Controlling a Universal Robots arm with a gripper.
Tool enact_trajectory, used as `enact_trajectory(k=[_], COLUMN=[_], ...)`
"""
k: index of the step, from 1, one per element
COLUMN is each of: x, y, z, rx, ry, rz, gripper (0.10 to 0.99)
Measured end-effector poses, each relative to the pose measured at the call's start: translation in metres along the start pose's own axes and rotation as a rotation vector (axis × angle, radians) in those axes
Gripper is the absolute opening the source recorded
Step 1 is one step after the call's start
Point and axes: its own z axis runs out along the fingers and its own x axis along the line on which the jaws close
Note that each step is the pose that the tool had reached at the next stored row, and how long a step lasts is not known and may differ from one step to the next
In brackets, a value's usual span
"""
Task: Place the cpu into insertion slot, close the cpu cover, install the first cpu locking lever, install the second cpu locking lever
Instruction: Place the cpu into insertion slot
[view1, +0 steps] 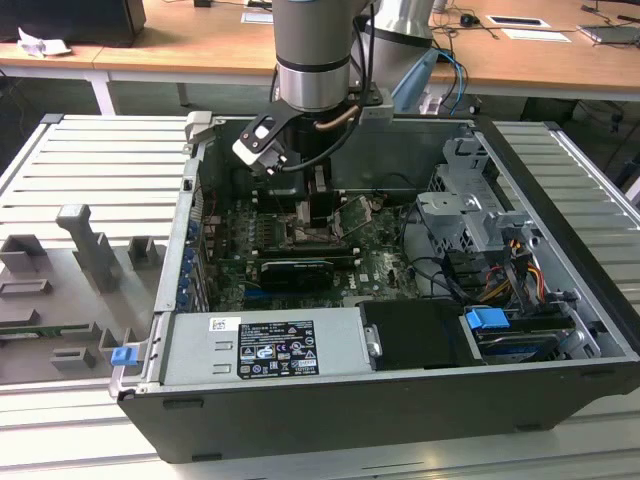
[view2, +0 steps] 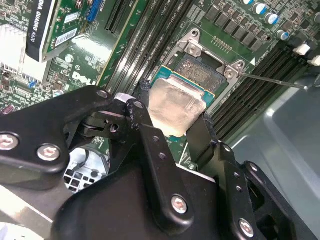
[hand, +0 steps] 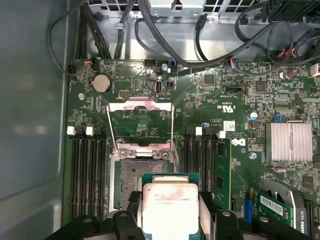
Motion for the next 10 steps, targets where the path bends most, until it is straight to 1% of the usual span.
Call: enact_trajectory(k=[10], x=[0.0], y=[0.0005], z=[0.003], rx=[0.0], ry=[-0.0006], rz=[0.0], gripper=[0.541])
